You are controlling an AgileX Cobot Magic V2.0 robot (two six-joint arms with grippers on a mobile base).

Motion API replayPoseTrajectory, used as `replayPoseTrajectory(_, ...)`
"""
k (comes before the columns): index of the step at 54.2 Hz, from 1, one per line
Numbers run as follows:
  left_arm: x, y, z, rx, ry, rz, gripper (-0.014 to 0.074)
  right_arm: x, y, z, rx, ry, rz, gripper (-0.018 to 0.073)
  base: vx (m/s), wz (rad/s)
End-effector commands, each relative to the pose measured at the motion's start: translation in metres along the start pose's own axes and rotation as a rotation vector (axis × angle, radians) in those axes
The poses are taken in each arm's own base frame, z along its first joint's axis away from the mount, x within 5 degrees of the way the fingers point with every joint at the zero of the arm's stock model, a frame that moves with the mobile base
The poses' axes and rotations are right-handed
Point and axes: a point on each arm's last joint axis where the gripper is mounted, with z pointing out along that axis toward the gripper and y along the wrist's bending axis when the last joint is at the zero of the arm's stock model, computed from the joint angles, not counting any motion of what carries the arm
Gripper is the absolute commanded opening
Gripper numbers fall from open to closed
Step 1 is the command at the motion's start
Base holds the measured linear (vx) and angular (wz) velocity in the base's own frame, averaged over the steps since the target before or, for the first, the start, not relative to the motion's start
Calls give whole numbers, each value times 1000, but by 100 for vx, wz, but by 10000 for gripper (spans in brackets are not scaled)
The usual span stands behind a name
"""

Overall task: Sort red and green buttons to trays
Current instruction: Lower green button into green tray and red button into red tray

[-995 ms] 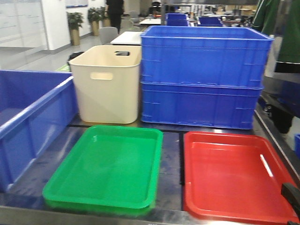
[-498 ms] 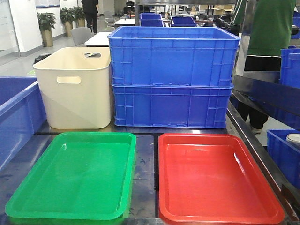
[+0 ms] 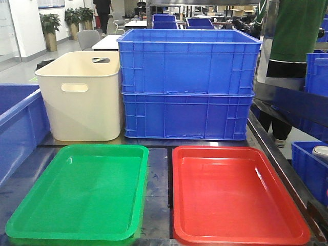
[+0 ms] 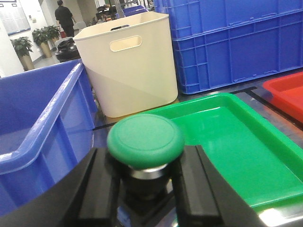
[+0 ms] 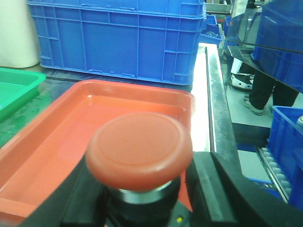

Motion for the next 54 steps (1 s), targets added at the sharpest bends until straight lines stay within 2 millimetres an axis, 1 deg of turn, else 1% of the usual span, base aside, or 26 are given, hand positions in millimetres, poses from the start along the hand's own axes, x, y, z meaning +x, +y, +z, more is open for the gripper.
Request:
replayPoseTrajectory(1,-18,-1,-2,26,-112,-19,0,-15,5,-2,-61,-80,-5,2,0,0)
replayPoseTrajectory(6,-20,-2,-1,33,-129,-20,0,-17,10,1,-117,-104,-3,2,0,0)
replayPoseTrajectory(12,-23,-5,6,63,-171,-18,0,-14,16,14,-210,-106,-21,2,0,0)
replayPoseTrajectory(17,-23,-10,23,106,-190,-21,0,-14,19,31,-264,-100,-66,2,0,0)
replayPoseTrajectory(20,-23,-14,34,141,-212,-31,0,-14,19,44,-287,-92,-65,2,0,0)
replayPoseTrajectory(24,-20,-21,57,197,-227,-55,0,-15,19,63,-313,-89,-55,2,0,0)
replayPoseTrajectory(34,-2,-36,130,287,-190,-120,0,-19,17,115,-371,-117,-61,2,0,0)
replayPoseTrajectory(38,9,-43,163,321,-183,-133,0,-16,18,133,-400,-122,-64,2,0,0)
replayPoseTrajectory(42,19,-49,192,350,-190,-153,0,-11,18,150,-428,-126,-72,2,0,0)
replayPoseTrajectory(43,19,-50,198,355,-198,-159,0,-10,18,154,-435,-127,-73,2,0,0)
replayPoseTrajectory(50,42,-58,234,383,-152,-253,0,6,17,179,-446,-103,-122,2,0,0)
replayPoseTrajectory(54,52,-60,244,386,-123,-271,0,14,15,190,-439,-84,-127,8,0,0)
